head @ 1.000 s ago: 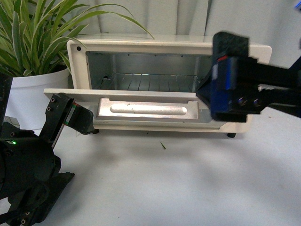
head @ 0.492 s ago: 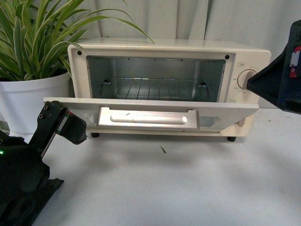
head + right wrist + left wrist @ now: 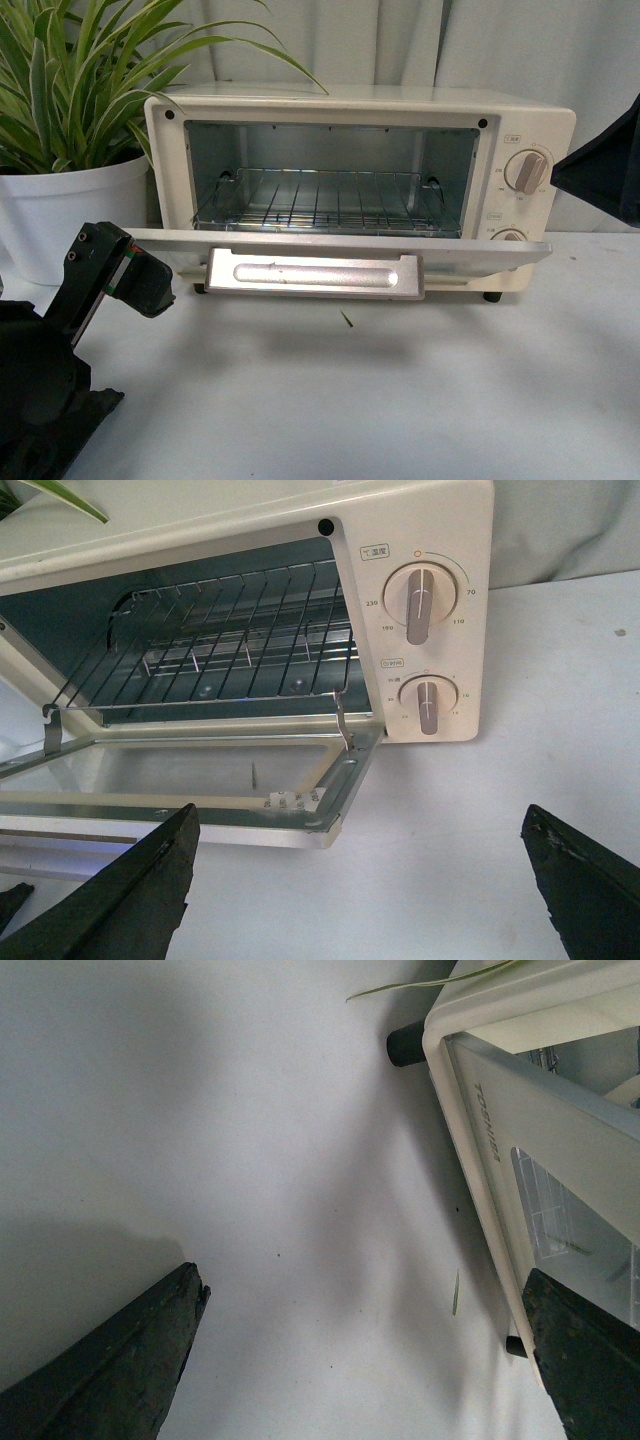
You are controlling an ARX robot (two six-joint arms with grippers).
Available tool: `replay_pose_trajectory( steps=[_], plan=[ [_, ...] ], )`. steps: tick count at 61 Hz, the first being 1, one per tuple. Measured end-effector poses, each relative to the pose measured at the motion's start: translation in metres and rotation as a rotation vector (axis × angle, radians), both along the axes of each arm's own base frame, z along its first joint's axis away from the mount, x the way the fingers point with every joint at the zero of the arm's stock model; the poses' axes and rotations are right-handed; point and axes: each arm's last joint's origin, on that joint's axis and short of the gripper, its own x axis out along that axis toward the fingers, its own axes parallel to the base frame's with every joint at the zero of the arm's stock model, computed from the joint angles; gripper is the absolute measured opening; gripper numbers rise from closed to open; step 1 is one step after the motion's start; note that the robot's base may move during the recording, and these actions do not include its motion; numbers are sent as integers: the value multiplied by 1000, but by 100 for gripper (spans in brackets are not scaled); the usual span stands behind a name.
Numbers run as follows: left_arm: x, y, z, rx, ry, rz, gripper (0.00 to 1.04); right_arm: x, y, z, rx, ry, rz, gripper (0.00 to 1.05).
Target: Open oven
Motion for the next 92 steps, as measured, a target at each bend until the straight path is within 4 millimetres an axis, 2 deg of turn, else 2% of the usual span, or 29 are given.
replay_pose_trajectory(
  steps=[18,30,50,73,92],
  plan=[
    [-7,2,0,24,-4,-2,98,0,-2,0,2,1,0,95],
    [-10,1,-1,138,5,-2,98,0,-3,0,3,1,-1,95],
    [-5,-14,-2,439,4,-76,98,-1,-4,-4,4,11,4,95],
    [-8,-19,-5,815,1,-140,98,-1,-6,-3,7,8,6,95],
    [-11,-18,-16,1166,29,-269,98,-2,-6,-3,7,9,8,95]
  ],
)
